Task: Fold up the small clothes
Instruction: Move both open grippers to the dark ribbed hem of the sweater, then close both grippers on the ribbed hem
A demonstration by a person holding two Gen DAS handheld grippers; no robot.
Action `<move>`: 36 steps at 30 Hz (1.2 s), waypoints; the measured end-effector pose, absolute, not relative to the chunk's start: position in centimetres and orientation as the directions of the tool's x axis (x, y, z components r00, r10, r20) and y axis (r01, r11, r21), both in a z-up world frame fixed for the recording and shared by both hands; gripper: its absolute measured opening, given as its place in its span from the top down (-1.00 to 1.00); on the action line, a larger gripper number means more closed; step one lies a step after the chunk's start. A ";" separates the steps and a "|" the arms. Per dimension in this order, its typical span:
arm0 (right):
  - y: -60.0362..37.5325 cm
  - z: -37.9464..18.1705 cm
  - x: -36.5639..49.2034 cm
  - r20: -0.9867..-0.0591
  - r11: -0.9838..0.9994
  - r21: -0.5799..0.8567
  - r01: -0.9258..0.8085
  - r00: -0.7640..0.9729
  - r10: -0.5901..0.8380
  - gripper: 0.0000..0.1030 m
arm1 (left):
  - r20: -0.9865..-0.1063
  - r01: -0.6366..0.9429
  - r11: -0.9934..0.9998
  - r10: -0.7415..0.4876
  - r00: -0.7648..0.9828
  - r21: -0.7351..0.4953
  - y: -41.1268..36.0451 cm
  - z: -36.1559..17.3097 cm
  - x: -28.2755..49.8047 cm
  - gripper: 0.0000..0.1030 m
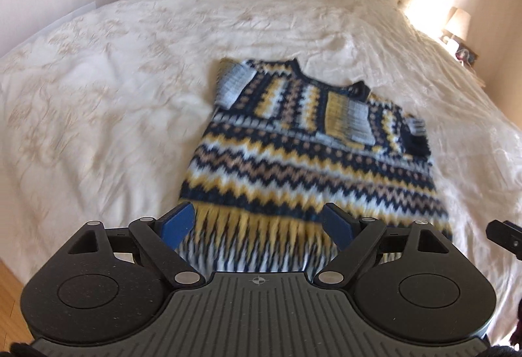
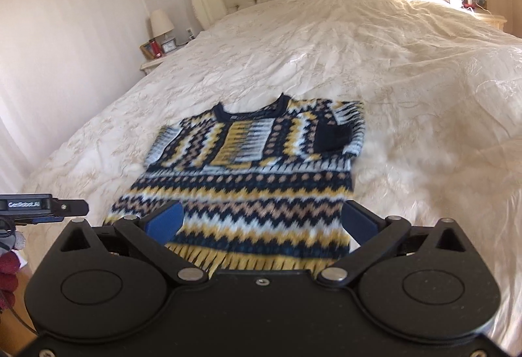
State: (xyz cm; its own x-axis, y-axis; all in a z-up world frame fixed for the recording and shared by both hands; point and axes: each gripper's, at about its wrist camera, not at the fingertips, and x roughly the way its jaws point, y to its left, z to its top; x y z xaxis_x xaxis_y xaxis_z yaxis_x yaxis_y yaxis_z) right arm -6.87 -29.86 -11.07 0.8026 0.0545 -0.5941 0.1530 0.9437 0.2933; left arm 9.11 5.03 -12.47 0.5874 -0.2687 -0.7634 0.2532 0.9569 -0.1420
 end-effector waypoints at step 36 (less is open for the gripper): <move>-26.7 -22.2 -9.7 -0.887 0.925 0.262 0.276 0.447 0.118 -0.35 | -0.916 0.392 0.917 -0.218 0.336 -0.074 7.1 -24.0 8.0 -0.13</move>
State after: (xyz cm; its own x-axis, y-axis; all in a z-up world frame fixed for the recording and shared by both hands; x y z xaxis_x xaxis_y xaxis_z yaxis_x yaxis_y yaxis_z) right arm -9.70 -26.69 -22.21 0.4469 0.1182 -0.8867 0.2756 0.9248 0.2622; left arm 8.03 7.10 -23.96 0.3358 -0.2176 -0.9165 0.3916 0.9171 -0.0742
